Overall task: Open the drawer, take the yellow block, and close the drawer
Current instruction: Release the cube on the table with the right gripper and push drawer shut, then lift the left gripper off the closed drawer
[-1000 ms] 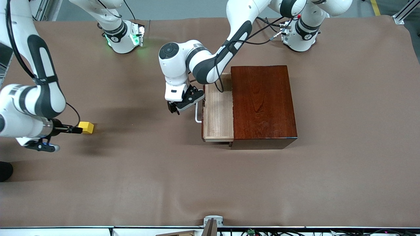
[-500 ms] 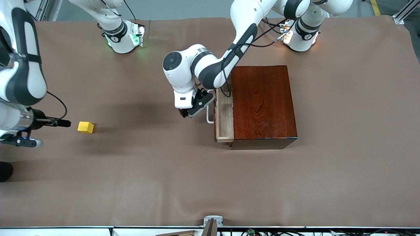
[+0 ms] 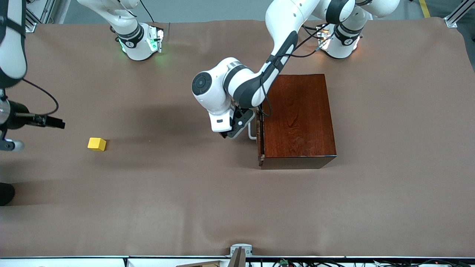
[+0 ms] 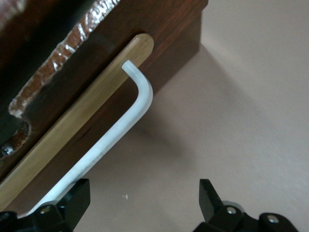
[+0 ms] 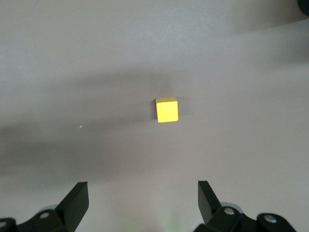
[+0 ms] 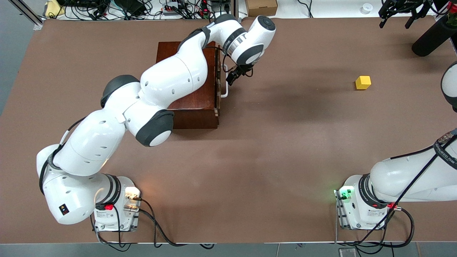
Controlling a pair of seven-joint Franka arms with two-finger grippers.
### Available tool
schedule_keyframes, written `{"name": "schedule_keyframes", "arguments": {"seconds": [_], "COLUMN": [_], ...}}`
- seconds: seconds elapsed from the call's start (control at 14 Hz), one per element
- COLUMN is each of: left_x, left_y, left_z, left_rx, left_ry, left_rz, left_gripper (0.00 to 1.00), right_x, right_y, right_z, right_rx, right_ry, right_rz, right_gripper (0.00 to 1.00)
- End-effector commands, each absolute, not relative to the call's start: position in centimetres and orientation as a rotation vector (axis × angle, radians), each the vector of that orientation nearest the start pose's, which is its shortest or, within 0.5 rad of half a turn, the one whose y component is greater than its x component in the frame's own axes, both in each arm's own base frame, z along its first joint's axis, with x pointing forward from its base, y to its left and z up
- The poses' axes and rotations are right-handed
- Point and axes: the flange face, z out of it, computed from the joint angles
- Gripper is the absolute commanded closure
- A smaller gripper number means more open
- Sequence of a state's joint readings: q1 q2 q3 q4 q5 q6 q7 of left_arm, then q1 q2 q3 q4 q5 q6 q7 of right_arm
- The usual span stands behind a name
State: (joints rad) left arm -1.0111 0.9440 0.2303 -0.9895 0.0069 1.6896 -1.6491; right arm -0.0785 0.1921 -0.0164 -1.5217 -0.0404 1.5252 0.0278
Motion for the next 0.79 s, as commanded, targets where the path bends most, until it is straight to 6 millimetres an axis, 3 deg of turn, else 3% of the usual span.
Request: {"name": "schedule_keyframes", "arguments": {"seconds": [0.0,0.14,0.36,0.71], "left_x": [50.1,50.4,50.3,49.8], "left_y": [-55.6,-55.2,-55.1,-57.8], "left_z": [28.2,28.1,28.1,30.0], "left_rx": [-2.582,-2.571,-2.566,-2.712], "left_ry": [-1.106,-1.113,-1.108,-1.114], "left_rz": [-0.169,-0.168,-0.161,-0.218], "left_gripper": [0.00,0.00,0.00,0.00], "right_x": [57.4,55.8,54.4,52.7], "right_y": [-4.6,-2.1,0.8,0.8], "right_z": [57.0,59.7,61.1,63.5], "right_rx": [-3.162,-3.169,-3.158,-3.156], "right_ry": [0.205,0.159,0.346,0.340], "right_rz": [0.269,0.238,0.261,0.213], "right_gripper": [0.00,0.00,0.00,0.00]}}
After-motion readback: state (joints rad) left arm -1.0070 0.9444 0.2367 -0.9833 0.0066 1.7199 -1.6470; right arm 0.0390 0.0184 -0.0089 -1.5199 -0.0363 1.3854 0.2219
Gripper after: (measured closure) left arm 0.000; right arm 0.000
